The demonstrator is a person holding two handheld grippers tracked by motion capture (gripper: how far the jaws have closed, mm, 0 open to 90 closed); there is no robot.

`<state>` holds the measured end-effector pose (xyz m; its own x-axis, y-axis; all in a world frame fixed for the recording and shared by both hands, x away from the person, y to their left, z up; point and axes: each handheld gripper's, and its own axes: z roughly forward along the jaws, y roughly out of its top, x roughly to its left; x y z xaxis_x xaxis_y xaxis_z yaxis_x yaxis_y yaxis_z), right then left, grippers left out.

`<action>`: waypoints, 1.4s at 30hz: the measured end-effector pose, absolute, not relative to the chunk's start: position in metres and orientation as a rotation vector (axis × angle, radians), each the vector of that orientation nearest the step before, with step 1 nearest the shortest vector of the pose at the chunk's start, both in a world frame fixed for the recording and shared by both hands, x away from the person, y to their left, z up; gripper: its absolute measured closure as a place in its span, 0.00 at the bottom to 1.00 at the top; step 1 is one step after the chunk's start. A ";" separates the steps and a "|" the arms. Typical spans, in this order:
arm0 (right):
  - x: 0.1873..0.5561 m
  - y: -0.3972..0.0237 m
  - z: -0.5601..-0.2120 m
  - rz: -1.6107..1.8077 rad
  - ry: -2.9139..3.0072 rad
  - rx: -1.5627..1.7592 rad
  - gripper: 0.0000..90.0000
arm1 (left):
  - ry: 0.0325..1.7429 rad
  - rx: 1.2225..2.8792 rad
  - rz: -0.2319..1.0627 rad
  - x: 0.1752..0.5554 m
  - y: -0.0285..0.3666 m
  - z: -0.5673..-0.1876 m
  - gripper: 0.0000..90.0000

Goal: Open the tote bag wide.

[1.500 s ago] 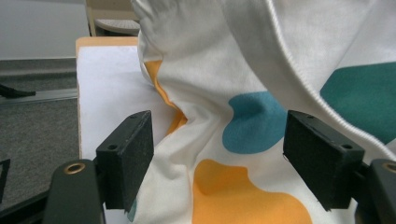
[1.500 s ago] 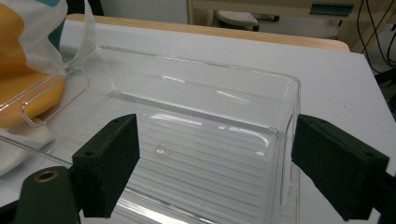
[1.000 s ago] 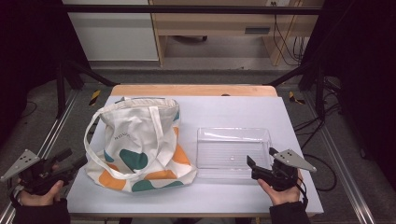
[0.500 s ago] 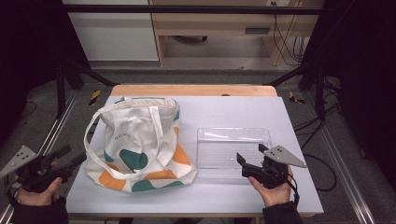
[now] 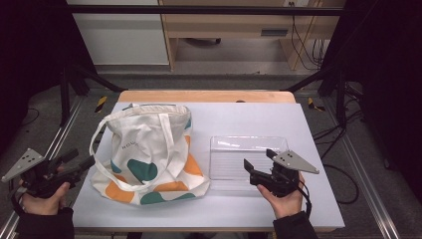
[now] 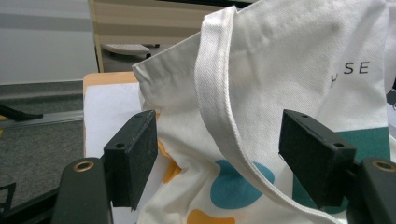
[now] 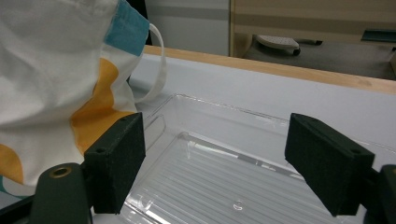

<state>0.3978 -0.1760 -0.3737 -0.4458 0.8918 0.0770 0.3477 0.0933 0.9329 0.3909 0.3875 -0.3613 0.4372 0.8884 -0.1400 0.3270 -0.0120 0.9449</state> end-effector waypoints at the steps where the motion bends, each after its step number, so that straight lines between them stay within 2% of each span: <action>1: 0.399 -0.174 -0.373 1.345 1.859 1.208 0.24 | 1.093 1.575 0.634 0.393 0.387 -0.359 0.31; 28: 0.409 -0.129 -0.353 1.399 1.930 1.104 0.35 | 1.111 1.591 0.687 0.418 0.379 -0.345 0.39; 36: 0.411 -0.114 -0.343 1.446 1.950 1.071 0.38 | 1.127 1.597 0.672 0.424 0.377 -0.347 0.47; 42: 0.414 -0.098 -0.338 1.481 1.978 1.042 0.40 | 1.136 1.626 0.651 0.426 0.373 -0.351 0.57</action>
<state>0.4142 -0.0975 -0.3376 -0.6097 0.7886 0.0795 0.2986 0.1356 0.9447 0.4263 0.3732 -0.3507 0.4125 0.9043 -0.1101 0.3621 -0.0519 0.9307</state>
